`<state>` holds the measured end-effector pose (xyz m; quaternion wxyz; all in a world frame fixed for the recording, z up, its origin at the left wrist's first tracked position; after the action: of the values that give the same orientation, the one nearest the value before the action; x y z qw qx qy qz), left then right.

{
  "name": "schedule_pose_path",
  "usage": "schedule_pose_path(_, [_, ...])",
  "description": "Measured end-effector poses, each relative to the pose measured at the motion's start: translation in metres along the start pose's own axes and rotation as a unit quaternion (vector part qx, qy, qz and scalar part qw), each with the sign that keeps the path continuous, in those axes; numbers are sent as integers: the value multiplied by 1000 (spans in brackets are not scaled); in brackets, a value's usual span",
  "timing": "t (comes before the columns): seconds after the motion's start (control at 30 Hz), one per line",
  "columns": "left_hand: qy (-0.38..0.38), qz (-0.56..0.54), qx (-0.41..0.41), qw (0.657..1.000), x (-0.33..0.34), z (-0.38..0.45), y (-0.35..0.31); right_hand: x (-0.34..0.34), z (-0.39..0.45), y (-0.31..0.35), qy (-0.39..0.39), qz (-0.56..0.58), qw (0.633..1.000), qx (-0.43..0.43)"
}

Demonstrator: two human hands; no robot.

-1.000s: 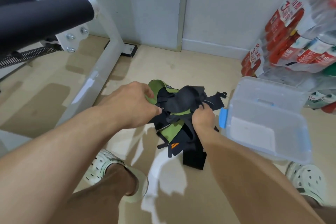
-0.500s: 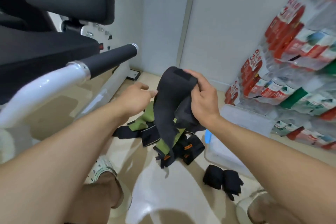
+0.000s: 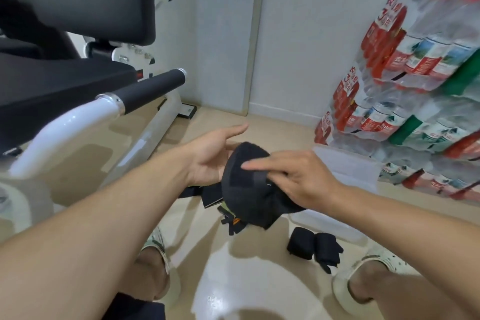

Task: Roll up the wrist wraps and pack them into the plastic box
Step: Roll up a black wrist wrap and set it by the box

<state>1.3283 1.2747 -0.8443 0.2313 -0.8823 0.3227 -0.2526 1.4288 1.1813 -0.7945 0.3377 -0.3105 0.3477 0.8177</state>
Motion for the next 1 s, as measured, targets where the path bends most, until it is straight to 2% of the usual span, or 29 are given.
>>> schedule_pose_path(0.07, [-43, 3, 24, 999, -2, 4, -5, 16, -9, 10, 69, -63, 994, -55])
schedule_pose_path(0.13, [-74, 14, 49, 996, -5, 10, -10, 31, -19, 12, 154, -76, 983, -60])
schedule_pose_path(0.2, [-103, 24, 71, 992, -9, 14, -14, 38, -27, 8, 240, -48, 970, -9])
schedule_pose_path(0.27, [-131, 22, 101, 986, -11, 15, -20, 35, -30, 0, 267, -14, 962, 58])
schedule_pose_path(0.33, [-150, 34, 133, 979, -12, 14, -25, 21, -26, -13, 211, 53, 965, 148])
schedule_pose_path(0.4, [-147, 63, 160, 974, -12, 14, -28, 4, -25, -30, 114, 124, 947, 272])
schedule_pose_path(0.47, [-125, 95, 174, 972, -10, 15, -28, -8, -30, -45, 44, 170, 902, 396])
schedule_pose_path(0.53, [-97, 109, 179, 973, -8, 16, -27, -6, -36, -50, 45, 233, 850, 471])
schedule_pose_path(0.63, [-61, 111, 182, 975, -3, 17, -25, 9, -40, -50, 85, 303, 810, 495])
schedule_pose_path(0.77, [-36, 139, 168, 975, 6, 14, -19, 15, -39, -52, 98, 301, 795, 518])
schedule_pose_path(0.83, [-25, 148, 161, 975, 10, 13, -17, 11, -38, -55, 73, 285, 804, 518])
schedule_pose_path(1.0, [-46, 157, 160, 973, 13, 12, -13, 0, -31, -51, 56, 166, 870, 462])
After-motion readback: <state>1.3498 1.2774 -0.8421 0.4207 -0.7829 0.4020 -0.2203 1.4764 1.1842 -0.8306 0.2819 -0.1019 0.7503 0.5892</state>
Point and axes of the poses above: each hand's wrist, its own z-axis towards the middle knuckle, its own x-axis out of the palm, y = z × x, the point moved 8 cm from there along z, towards the middle knuckle, and after that the axes turned 12 degrees about -x, right-handed, at the moved point
